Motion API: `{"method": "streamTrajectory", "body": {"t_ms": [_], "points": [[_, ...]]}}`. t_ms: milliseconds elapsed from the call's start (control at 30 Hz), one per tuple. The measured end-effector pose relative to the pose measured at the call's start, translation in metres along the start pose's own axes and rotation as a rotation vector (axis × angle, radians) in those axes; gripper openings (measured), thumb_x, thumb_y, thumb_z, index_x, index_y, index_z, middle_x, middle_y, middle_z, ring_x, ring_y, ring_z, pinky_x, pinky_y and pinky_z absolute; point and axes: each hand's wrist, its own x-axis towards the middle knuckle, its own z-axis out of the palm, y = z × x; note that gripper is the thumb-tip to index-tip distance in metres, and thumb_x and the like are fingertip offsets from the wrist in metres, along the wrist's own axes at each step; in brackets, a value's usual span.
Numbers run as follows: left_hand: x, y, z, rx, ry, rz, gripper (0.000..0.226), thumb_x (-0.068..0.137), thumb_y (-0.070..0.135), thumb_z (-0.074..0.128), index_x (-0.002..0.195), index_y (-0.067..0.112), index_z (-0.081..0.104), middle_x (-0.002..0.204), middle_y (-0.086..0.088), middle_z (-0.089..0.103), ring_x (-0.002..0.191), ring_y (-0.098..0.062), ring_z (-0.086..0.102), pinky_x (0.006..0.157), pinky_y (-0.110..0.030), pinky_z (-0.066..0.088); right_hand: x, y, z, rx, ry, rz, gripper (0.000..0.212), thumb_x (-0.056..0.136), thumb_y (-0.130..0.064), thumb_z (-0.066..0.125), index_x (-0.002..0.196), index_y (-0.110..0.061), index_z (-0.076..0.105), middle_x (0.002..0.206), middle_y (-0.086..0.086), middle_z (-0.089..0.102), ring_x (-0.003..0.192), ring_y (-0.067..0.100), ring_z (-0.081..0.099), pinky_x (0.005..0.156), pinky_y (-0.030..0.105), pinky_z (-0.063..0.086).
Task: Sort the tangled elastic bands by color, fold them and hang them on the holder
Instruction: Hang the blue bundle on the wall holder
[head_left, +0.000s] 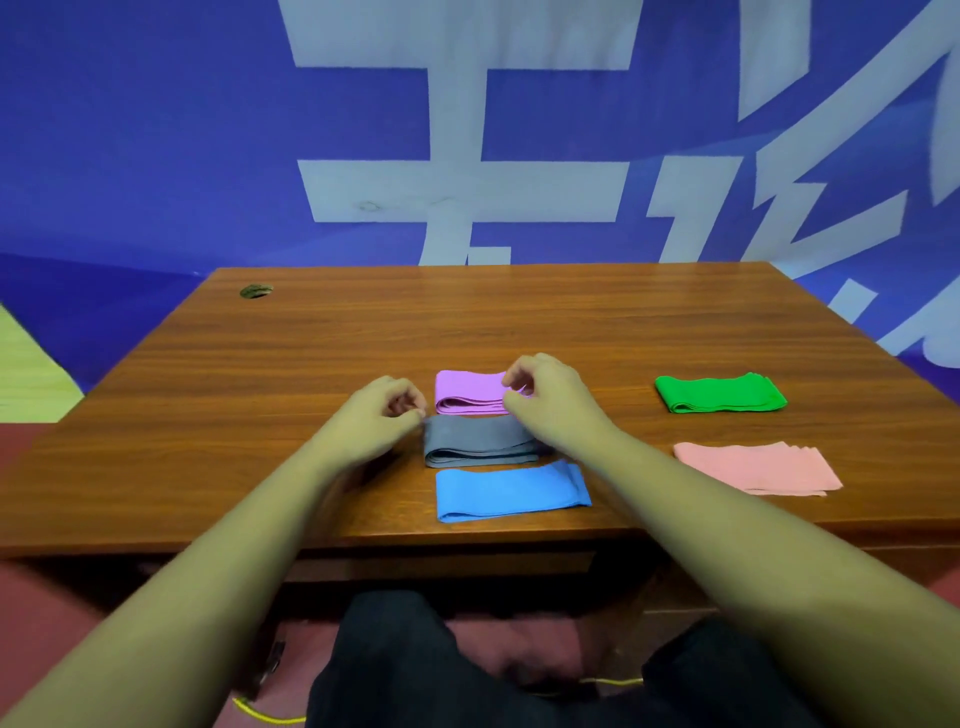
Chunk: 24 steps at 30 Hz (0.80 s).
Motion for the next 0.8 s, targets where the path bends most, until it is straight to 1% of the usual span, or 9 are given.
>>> {"method": "streamTrajectory", "body": {"t_ms": [67, 167, 267, 333, 433, 533, 633, 700, 800], "points": [[-0.021, -0.001, 0.005, -0.060, 0.007, -0.007, 0.017, 0.088, 0.012, 0.064, 0.081, 0.027, 0.064, 0.083, 0.008, 0.062, 0.074, -0.006, 0.055, 0.070, -0.022, 0.044, -0.020, -0.014, 0.004, 0.043, -0.074, -0.059, 0.016, 0.081, -0.008, 0.059, 0.094, -0.011, 0.069, 0.089, 0.004, 0.066, 0.086, 0.020, 0.059, 0.084, 0.029, 0.044], [-0.048, 0.000, 0.014, -0.144, -0.045, -0.034, 0.011, 0.089, 0.014, 0.063, 0.084, 0.023, 0.066, 0.074, 0.014, 0.064, 0.066, -0.001, 0.052, 0.066, -0.021, 0.042, -0.043, -0.023, 0.015, 0.032, -0.228, -0.093, 0.016, 0.083, -0.009, 0.061, 0.096, -0.009, 0.070, 0.081, -0.002, 0.064, 0.075, 0.012, 0.056, 0.072, 0.023, 0.042], [-0.059, 0.005, 0.022, -0.172, -0.128, -0.074, 0.009, 0.090, 0.018, 0.063, 0.096, 0.024, 0.067, 0.076, 0.008, 0.060, 0.065, -0.003, 0.049, 0.064, -0.022, 0.040, -0.053, -0.021, 0.024, -0.069, -0.337, -0.043, 0.030, 0.085, -0.023, 0.066, 0.113, -0.012, 0.067, 0.105, 0.001, 0.069, 0.084, 0.009, 0.055, 0.077, 0.022, 0.042], [-0.059, 0.011, 0.024, -0.147, -0.159, -0.087, 0.013, 0.091, 0.024, 0.064, 0.104, 0.028, 0.067, 0.080, 0.007, 0.062, 0.068, -0.003, 0.051, 0.067, -0.022, 0.041, -0.057, -0.018, 0.027, -0.097, -0.354, -0.019, 0.037, 0.086, -0.028, 0.067, 0.120, -0.015, 0.065, 0.115, 0.000, 0.068, 0.089, 0.008, 0.054, 0.079, 0.021, 0.040], [-0.059, 0.016, 0.029, -0.065, -0.213, -0.090, 0.020, 0.092, 0.030, 0.061, 0.110, 0.031, 0.069, 0.088, 0.005, 0.067, 0.075, -0.005, 0.056, 0.075, -0.025, 0.043, -0.059, -0.018, 0.031, -0.083, -0.355, -0.010, 0.039, 0.086, -0.027, 0.067, 0.124, -0.017, 0.063, 0.123, 0.000, 0.065, 0.091, 0.007, 0.052, 0.081, 0.020, 0.039], [-0.061, 0.020, 0.034, -0.137, -0.199, -0.095, 0.015, 0.091, 0.024, 0.063, 0.105, 0.027, 0.068, 0.077, 0.006, 0.057, 0.065, -0.006, 0.047, 0.065, -0.024, 0.038, -0.063, -0.019, 0.031, -0.078, -0.354, -0.017, 0.040, 0.086, -0.023, 0.068, 0.126, -0.017, 0.062, 0.123, 0.000, 0.061, 0.093, 0.007, 0.049, 0.082, 0.021, 0.037], [-0.062, 0.023, 0.034, -0.250, -0.172, -0.074, 0.012, 0.090, 0.018, 0.066, 0.101, 0.022, 0.064, 0.071, 0.007, 0.047, 0.057, -0.002, 0.039, 0.054, -0.016, 0.032, -0.064, -0.018, 0.032, -0.049, -0.364, -0.040, 0.041, 0.087, -0.022, 0.066, 0.127, -0.020, 0.061, 0.115, -0.002, 0.056, 0.093, 0.007, 0.046, 0.081, 0.020, 0.034], [-0.062, 0.025, 0.033, -0.281, -0.164, -0.038, 0.011, 0.089, 0.019, 0.067, 0.099, 0.023, 0.065, 0.069, 0.009, 0.045, 0.057, -0.002, 0.037, 0.053, -0.016, 0.031, -0.063, -0.017, 0.029, -0.019, -0.376, -0.052, 0.039, 0.086, -0.021, 0.065, 0.125, -0.023, 0.062, 0.109, -0.003, 0.053, 0.090, 0.008, 0.047, 0.081, 0.021, 0.035], [-0.059, 0.028, 0.031, -0.328, -0.151, -0.002, 0.010, 0.087, 0.018, 0.070, 0.093, 0.024, 0.066, 0.068, 0.011, 0.042, 0.061, -0.005, 0.038, 0.056, -0.021, 0.031, -0.060, -0.015, 0.020, 0.064, -0.390, -0.041, 0.032, 0.083, -0.019, 0.064, 0.115, -0.025, 0.065, 0.108, -0.003, 0.056, 0.084, 0.003, 0.048, 0.081, 0.023, 0.040]]}}
